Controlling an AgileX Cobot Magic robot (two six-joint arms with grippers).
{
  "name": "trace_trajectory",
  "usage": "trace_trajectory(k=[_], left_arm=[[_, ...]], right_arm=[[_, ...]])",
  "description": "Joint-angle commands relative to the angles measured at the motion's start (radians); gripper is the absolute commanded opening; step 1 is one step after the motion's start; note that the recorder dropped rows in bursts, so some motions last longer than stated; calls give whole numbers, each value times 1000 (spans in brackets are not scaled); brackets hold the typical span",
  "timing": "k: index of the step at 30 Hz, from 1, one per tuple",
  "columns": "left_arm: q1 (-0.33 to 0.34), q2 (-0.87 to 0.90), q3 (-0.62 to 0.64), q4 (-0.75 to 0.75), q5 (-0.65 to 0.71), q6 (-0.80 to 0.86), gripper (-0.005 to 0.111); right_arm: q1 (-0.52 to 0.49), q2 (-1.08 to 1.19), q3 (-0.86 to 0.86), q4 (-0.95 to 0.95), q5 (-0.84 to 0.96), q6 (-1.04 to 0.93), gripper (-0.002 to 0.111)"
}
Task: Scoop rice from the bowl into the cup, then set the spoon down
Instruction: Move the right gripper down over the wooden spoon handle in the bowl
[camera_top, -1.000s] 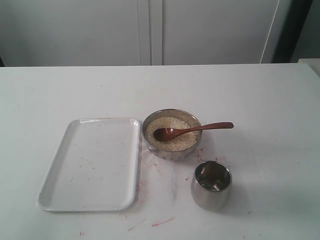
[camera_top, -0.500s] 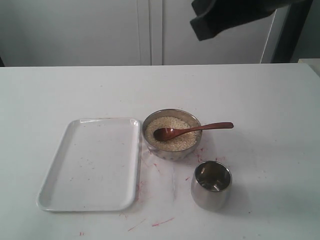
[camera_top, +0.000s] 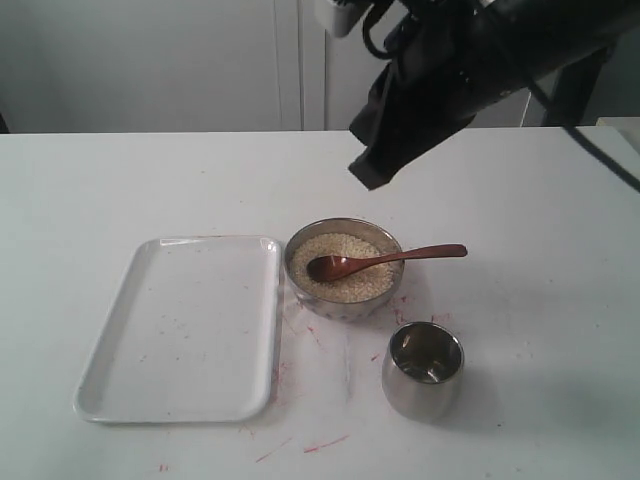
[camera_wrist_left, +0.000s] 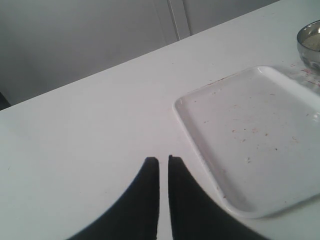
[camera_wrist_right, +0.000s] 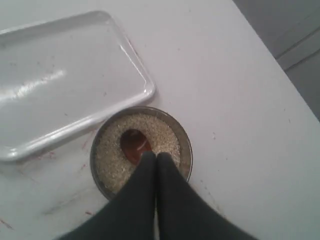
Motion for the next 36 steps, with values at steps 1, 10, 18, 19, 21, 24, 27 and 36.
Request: trace_trajectory(k=[1,10,18,19,21,24,27,36], left_arm=[[-3,-1,-3,-5,-6,2,14],[-3,-1,-3,-5,-6,2,14],[-3,-1,-3,-5,-6,2,14],[-3,-1,-3,-5,-6,2,14],[-3,-1,-3,-5,-6,2,14],[-3,-1,-3,-5,-6,2,14],[-3,-1,-3,-5,-6,2,14],[-3,-1,-3,-5,-6,2,14]], right_arm=[[2,22,-9,-120,23,-30,0],[2,36,-12,-241,106,-30,0],[2,62,-12,-374,140,-30,0],[2,62,-12,-376,140,-30,0],[2,66,-12,-376,140,-30,0],[2,82,-12,-377,146,-30,0],[2,115,-12,-398,171,-30,0],[0,227,-12,-553,192,48,11]])
